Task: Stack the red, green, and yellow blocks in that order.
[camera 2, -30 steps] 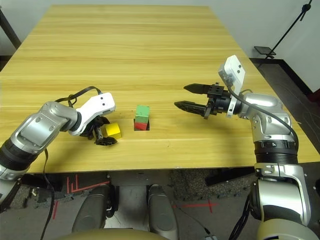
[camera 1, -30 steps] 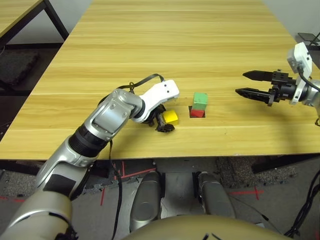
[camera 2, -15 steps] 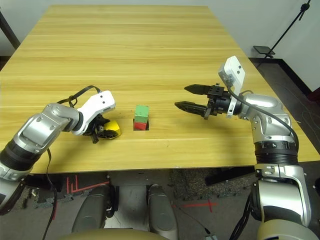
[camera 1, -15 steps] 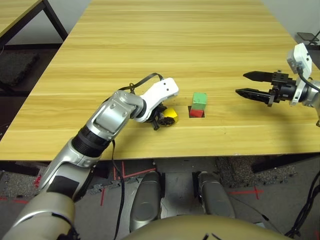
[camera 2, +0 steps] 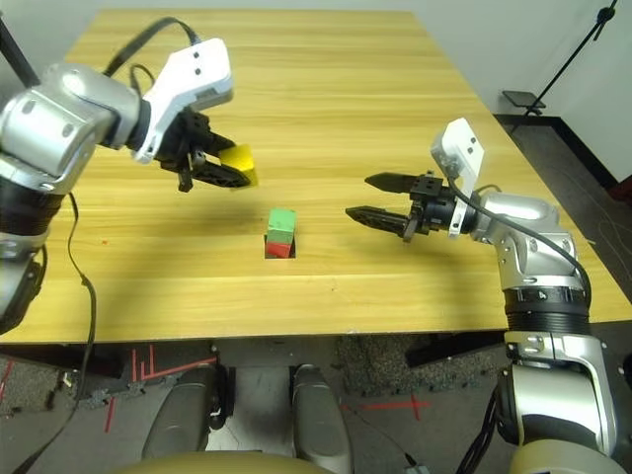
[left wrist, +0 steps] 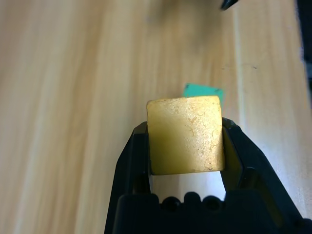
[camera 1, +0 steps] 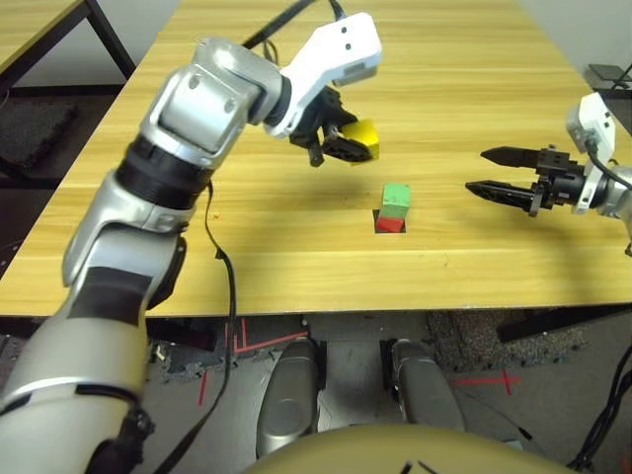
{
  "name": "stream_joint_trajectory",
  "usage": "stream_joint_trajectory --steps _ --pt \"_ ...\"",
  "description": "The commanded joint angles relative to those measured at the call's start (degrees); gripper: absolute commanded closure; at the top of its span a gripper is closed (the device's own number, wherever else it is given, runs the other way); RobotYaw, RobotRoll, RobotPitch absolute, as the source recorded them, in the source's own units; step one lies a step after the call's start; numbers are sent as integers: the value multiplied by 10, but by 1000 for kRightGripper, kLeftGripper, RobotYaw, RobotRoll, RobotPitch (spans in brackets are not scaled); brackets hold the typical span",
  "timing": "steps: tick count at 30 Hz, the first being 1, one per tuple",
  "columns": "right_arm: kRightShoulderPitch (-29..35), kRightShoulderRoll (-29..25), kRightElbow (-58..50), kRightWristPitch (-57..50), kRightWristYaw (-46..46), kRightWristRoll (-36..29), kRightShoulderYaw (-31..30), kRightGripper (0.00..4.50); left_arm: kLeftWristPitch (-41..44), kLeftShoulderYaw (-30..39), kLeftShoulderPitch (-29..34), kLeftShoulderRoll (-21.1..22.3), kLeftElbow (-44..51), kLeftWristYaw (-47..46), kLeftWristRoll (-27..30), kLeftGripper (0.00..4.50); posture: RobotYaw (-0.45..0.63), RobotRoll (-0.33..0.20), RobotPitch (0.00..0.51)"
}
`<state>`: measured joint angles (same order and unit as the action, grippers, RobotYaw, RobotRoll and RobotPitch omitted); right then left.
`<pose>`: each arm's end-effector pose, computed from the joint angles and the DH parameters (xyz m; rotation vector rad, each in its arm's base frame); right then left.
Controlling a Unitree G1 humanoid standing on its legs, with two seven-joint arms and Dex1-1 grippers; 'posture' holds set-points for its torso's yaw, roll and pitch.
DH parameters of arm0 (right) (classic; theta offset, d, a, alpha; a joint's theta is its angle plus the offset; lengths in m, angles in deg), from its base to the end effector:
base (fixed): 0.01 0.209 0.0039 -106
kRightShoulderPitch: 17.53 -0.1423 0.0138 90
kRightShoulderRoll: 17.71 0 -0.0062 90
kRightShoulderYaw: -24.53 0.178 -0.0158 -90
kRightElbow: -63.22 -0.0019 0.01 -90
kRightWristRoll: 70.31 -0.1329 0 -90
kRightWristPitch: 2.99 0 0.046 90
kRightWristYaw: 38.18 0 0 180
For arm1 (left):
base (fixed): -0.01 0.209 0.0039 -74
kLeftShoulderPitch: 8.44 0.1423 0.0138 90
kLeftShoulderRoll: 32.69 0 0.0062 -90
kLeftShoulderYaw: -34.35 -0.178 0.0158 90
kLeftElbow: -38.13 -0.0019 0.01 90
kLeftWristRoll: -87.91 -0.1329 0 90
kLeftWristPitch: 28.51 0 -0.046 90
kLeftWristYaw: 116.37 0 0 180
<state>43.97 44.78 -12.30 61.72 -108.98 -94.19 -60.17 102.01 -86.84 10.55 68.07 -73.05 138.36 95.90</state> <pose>0.2682 -0.2929 0.1739 -0.1386 0.2311 1.0172 0.3303 0.1048 0.2697 0.6869 0.4448 -1.3921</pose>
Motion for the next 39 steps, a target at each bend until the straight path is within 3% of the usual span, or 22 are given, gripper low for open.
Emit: stream_joint_trajectory --steps 1,10,34,39 --pt "18 0 -26 -15 8 -13 8 0 -56 -12 -27 -40 -75 23 -25 2548 -123 -8 83" --pt "47 -5 -59 -32 23 -26 16 0 -107 -6 -48 -94 -159 44 -65 2548 -150 -6 89" --pt "58 -5 -73 -41 34 -32 19 0 -105 -6 -3 -105 -148 65 -106 2548 -159 -5 116" --pt "59 -5 -72 -38 35 -32 20 0 -106 1 -3 -107 -159 53 -111 885 -154 -7 112"
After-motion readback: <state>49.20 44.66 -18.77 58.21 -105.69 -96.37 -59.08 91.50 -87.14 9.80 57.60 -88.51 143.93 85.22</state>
